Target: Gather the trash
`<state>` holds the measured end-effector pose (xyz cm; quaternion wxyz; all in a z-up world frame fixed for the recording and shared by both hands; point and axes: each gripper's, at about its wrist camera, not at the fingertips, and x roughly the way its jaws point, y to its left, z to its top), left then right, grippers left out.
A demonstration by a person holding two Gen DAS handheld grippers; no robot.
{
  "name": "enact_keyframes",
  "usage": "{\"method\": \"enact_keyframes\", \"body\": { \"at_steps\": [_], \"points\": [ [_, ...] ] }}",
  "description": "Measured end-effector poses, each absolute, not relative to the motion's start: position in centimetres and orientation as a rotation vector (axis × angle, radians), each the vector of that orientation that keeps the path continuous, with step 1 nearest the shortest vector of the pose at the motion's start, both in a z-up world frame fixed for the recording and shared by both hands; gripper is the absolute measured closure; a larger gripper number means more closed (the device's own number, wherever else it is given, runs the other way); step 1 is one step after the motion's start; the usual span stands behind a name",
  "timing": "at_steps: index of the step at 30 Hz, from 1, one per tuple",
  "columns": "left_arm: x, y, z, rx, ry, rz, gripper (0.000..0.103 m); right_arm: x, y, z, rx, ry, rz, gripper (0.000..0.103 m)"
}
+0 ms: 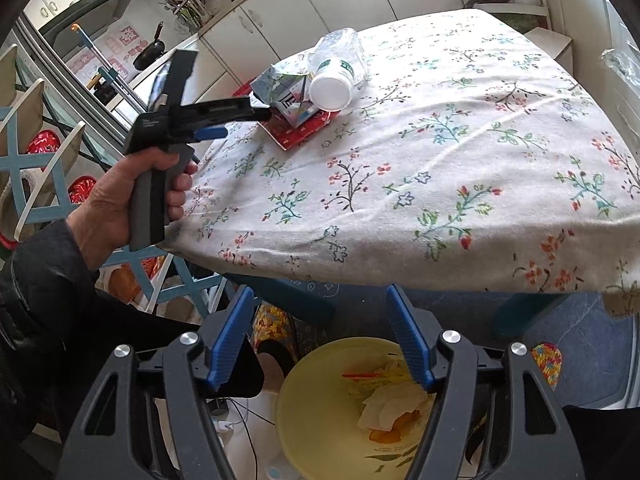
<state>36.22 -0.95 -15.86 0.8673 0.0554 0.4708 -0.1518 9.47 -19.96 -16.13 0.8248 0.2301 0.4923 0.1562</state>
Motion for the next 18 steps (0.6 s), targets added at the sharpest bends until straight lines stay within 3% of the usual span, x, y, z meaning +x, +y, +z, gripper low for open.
{"method": "enact_keyframes", "body": {
  "at_steps": [18],
  "points": [
    [37.3,-2.0,-14.6,0.019,0.984,-0.417,0.016,10.8,-19.7,-15.0,0.476,1.038,0.347,0.033]
  ]
}}
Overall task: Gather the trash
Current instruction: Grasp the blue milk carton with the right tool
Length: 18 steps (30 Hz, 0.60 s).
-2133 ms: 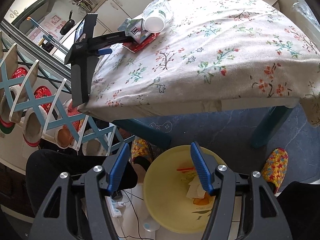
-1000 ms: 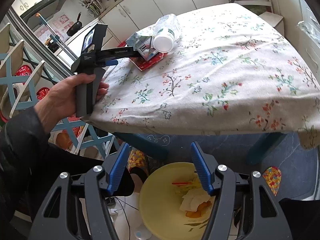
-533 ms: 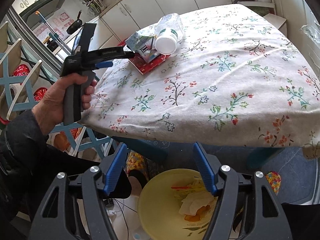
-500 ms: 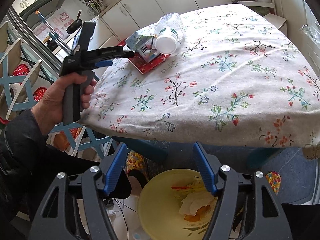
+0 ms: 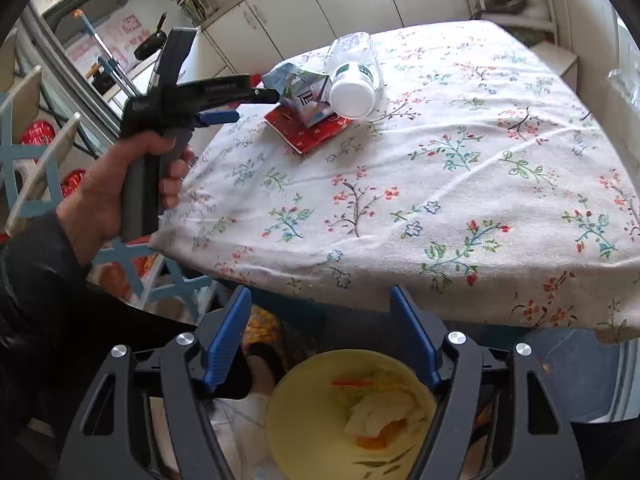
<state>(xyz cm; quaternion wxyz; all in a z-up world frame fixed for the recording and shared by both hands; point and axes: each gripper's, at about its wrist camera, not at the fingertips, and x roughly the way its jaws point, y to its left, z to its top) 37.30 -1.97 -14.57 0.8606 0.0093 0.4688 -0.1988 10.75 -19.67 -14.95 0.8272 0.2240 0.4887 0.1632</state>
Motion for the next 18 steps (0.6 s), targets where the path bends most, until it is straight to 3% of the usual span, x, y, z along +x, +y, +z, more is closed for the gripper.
{"method": "enact_keyframes", "body": {
  "at_steps": [7,15,18],
  "points": [
    [38.1,-1.6,-14.9,-0.005,1.031,-0.408,0.016,14.6,-19.5,-10.7,0.360,0.942,0.401,0.033],
    [38.1,1.1,-12.5,-0.098,0.947,-0.356,0.016,24.2,-13.8,-8.0,0.002,0.836,0.472,0.033],
    [38.4,2.4,-11.9,-0.145,0.931,-0.328,0.016,28.2,-11.9,-9.7,-0.072,0.891,0.473,0.042]
  ]
}}
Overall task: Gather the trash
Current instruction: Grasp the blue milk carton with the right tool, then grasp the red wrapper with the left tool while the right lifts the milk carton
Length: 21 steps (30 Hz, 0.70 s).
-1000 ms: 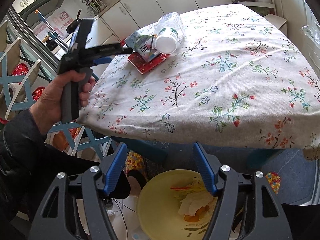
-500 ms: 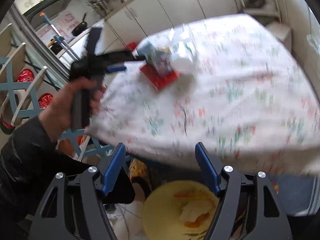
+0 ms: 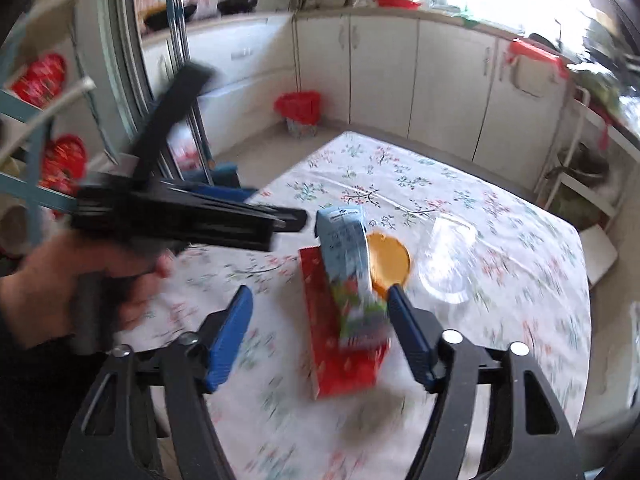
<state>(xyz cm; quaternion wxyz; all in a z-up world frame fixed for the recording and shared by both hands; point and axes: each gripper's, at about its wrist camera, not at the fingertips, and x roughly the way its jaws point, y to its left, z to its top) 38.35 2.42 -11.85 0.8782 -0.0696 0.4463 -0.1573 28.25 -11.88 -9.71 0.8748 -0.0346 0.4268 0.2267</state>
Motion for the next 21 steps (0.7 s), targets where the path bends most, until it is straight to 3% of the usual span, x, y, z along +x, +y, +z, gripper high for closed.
{"method": "enact_keyframes", "body": {
  "at_steps": [5,7,8,9,13,21],
  "points": [
    [38.2,4.5,-10.8,-0.206,0.904,-0.300,0.016,32.4,-9.7,-12.5,-0.143,0.978,0.462,0.049],
    [38.1,5.0,-10.6,-0.219,0.900,-0.294,0.016,33.2,-8.7,-13.6,-0.177,1.012,0.458,0.056],
    [38.1,5.2,-10.5,-0.224,0.900,-0.291,0.016,33.6,-8.3,-14.1,-0.194,1.024,0.456,0.066],
    [38.0,5.4,-10.5,-0.227,0.900,-0.289,0.016,33.8,-7.9,-14.6,-0.210,1.039,0.456,0.069],
    [37.9,6.1,-10.4,-0.236,0.900,-0.282,0.016,33.8,-8.5,-14.3,-0.177,1.020,0.461,0.070],
    [37.5,3.6,-12.5,-0.157,0.986,-0.347,0.016,29.5,-16.0,-8.1,0.184,0.877,0.527,0.070]
  ]
}}
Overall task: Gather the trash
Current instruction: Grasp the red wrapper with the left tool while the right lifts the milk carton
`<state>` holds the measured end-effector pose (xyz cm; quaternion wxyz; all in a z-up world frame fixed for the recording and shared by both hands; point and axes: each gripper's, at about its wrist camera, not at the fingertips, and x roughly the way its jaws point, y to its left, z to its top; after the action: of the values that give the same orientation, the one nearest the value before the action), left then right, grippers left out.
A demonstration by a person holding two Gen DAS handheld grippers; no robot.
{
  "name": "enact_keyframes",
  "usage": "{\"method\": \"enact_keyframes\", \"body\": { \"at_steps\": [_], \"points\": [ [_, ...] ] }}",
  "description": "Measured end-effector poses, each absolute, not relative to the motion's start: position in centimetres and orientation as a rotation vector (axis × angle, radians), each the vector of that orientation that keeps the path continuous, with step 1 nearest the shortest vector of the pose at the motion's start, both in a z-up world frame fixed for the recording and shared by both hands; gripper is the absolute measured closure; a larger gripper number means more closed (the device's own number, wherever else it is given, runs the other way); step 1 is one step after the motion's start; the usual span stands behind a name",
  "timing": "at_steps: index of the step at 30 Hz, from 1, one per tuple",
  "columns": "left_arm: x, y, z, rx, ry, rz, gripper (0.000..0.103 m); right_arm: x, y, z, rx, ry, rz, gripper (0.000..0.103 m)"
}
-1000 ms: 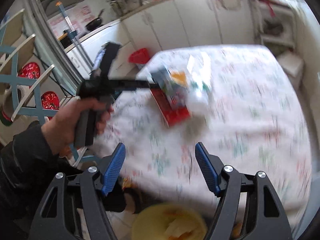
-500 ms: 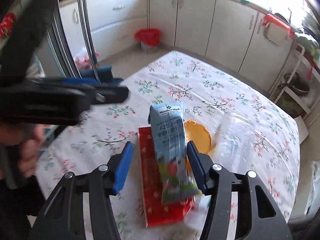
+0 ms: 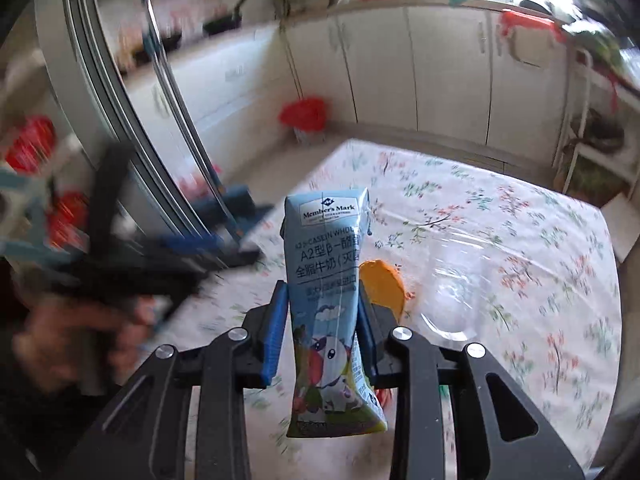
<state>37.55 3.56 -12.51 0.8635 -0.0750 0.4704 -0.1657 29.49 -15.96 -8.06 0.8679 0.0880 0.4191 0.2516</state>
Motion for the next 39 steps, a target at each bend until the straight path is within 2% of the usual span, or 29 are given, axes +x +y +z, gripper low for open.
{"method": "enact_keyframes", "body": {
  "at_steps": [4,10,19,25,28,30,31,33,35,37,39],
  "points": [
    [36.9,-0.7,-13.9,-0.061,1.042,-0.492,0.015,26.6,-20.5,-7.8,0.327,0.857,0.499,0.070],
    [35.3,-5.9,-15.5,0.041,1.072,-0.561,0.010,23.4,-24.7,-10.2,0.447,0.874,0.438,0.070],
    [36.1,-7.9,-16.4,0.002,1.082,-0.458,0.008,22.4,-25.2,-9.6,0.487,0.843,0.485,0.070],
    [36.0,-10.5,-17.1,0.173,1.052,-0.355,0.009,21.8,-26.2,-9.8,0.512,0.838,0.495,0.070],
    [35.4,-10.5,-16.9,0.199,1.014,-0.381,0.019,21.6,-26.5,-9.8,0.518,0.833,0.490,0.070],
    [35.2,-9.7,-16.6,0.193,0.999,-0.392,0.041,21.4,-27.0,-9.9,0.528,0.830,0.482,0.070],
    [35.1,-9.2,-16.4,0.186,0.993,-0.393,0.048,21.3,-27.2,-9.9,0.533,0.827,0.478,0.070],
    [35.0,-8.3,-16.3,0.181,0.986,-0.396,0.073,21.0,-27.6,-9.9,0.544,0.824,0.473,0.070],
    [34.8,-6.9,-16.3,0.140,0.994,-0.410,0.086,20.7,-27.7,-9.8,0.548,0.821,0.474,0.070],
    [34.5,-6.0,-16.3,0.106,1.003,-0.421,0.095,20.4,-27.5,-9.6,0.547,0.816,0.479,0.070],
    [33.9,-5.3,-16.1,0.080,1.001,-0.434,0.099,20.0,-27.2,-9.4,0.542,0.811,0.486,0.070]
  ]
}}
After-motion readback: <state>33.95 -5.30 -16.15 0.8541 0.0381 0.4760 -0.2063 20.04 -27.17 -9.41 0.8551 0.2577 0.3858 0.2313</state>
